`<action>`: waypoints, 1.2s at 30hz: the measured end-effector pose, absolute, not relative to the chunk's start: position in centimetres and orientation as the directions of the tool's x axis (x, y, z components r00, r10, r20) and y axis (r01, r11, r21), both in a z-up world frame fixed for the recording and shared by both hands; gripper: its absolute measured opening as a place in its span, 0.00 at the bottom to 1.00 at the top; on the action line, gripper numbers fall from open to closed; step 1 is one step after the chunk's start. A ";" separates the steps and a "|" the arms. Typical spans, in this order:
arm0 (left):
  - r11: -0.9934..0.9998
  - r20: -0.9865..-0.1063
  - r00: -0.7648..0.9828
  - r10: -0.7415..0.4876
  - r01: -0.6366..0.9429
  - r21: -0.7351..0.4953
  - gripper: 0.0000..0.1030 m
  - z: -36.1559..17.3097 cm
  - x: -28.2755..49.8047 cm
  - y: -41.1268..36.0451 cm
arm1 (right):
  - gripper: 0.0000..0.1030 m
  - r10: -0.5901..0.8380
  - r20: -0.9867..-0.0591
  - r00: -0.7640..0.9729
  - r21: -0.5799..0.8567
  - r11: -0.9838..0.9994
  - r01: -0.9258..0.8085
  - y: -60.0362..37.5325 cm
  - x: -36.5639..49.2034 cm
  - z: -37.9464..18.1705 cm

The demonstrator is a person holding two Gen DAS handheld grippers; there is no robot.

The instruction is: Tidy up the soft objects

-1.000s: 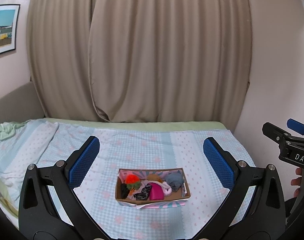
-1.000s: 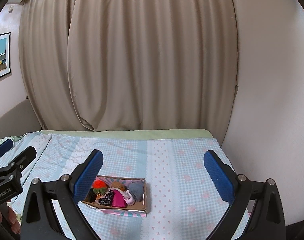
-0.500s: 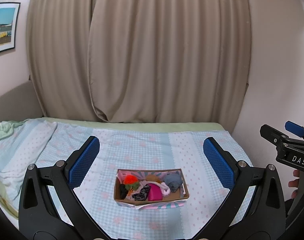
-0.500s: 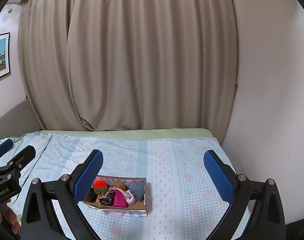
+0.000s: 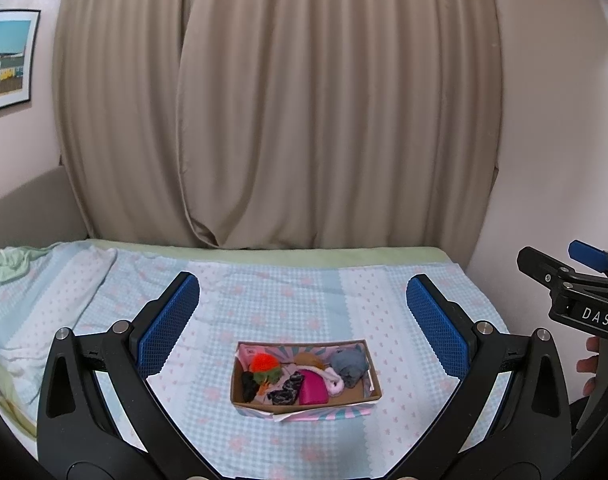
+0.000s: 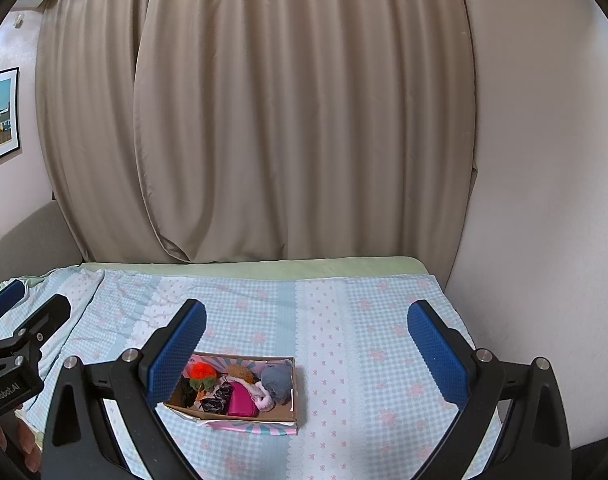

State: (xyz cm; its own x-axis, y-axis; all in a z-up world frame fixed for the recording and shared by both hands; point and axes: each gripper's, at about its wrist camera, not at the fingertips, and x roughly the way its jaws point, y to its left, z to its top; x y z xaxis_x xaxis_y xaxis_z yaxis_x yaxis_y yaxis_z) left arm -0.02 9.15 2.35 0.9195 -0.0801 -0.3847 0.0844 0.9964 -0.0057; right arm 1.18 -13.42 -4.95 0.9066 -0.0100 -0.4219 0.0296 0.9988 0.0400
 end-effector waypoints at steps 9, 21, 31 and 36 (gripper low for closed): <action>0.996 -0.383 0.920 -0.083 0.089 -0.003 1.00 2.3 -0.1 9.3 | 0.97 -0.010 -0.422 0.907 0.041 0.999 0.030 -13.5 1.2 -5.0; 0.996 -0.376 0.924 -0.077 0.085 0.005 1.00 2.3 -0.2 9.1 | 0.97 -0.015 -0.422 0.907 0.043 0.998 0.037 -13.2 1.3 -5.0; 0.997 -0.369 0.927 -0.070 0.081 0.014 1.00 2.4 0.0 8.9 | 0.97 -0.018 -0.421 0.907 0.041 0.998 0.039 -13.2 1.4 -4.9; 0.997 -0.364 0.929 -0.065 0.078 0.021 1.00 2.4 0.0 8.7 | 0.97 -0.020 -0.420 0.907 0.042 0.998 0.041 -13.1 1.5 -4.8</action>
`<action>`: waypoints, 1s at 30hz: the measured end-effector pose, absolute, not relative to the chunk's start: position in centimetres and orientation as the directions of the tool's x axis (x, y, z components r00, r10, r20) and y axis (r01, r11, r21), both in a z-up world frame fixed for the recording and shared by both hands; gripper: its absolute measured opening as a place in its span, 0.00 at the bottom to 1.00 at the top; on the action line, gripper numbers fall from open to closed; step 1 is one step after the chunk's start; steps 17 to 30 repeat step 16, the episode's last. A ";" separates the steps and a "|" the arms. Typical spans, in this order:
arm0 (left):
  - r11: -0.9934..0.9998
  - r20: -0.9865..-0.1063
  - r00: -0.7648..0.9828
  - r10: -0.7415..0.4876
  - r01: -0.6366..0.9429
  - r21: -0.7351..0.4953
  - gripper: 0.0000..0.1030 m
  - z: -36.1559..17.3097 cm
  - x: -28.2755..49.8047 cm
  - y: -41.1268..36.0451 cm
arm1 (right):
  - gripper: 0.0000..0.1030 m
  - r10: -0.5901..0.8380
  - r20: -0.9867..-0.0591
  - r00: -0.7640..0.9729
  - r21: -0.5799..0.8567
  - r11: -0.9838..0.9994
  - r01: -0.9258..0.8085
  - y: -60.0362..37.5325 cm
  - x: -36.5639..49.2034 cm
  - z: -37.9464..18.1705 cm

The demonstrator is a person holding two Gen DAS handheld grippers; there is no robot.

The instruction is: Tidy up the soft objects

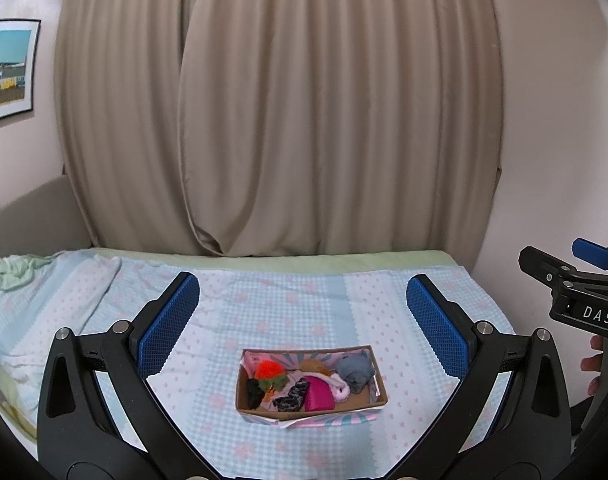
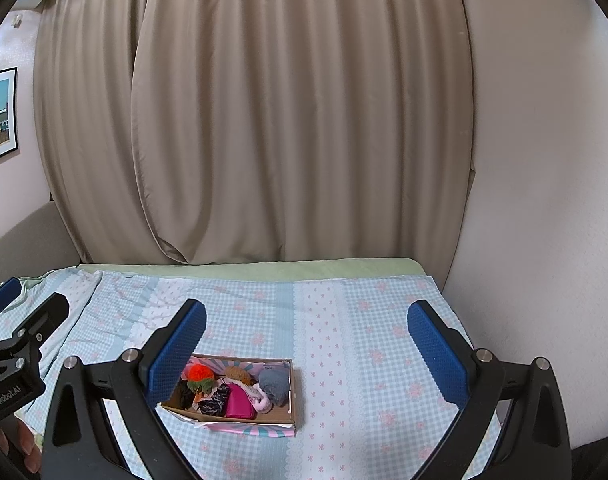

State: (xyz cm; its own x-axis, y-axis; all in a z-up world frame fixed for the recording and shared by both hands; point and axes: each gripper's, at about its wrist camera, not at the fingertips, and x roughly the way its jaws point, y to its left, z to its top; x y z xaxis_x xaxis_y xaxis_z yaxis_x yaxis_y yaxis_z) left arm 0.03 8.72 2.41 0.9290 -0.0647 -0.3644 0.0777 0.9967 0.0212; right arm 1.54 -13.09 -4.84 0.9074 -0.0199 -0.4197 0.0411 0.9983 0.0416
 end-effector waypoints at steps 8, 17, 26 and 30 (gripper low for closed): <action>0.997 -0.351 0.935 -0.041 0.060 0.042 1.00 2.4 0.1 8.8 | 0.97 -0.024 -0.419 0.908 0.039 0.998 0.045 -12.9 1.9 -4.9; 0.998 -0.347 0.937 -0.037 0.054 0.039 1.00 1.9 0.9 8.9 | 0.97 -0.023 -0.437 0.899 0.044 0.998 0.047 -12.7 2.8 -5.3; 0.998 -0.347 0.937 -0.037 0.054 0.039 1.00 1.9 0.9 8.9 | 0.97 -0.023 -0.437 0.899 0.044 0.998 0.047 -12.7 2.8 -5.3; 0.998 -0.347 0.937 -0.037 0.054 0.039 1.00 1.9 0.9 8.9 | 0.97 -0.023 -0.437 0.899 0.044 0.998 0.047 -12.7 2.8 -5.3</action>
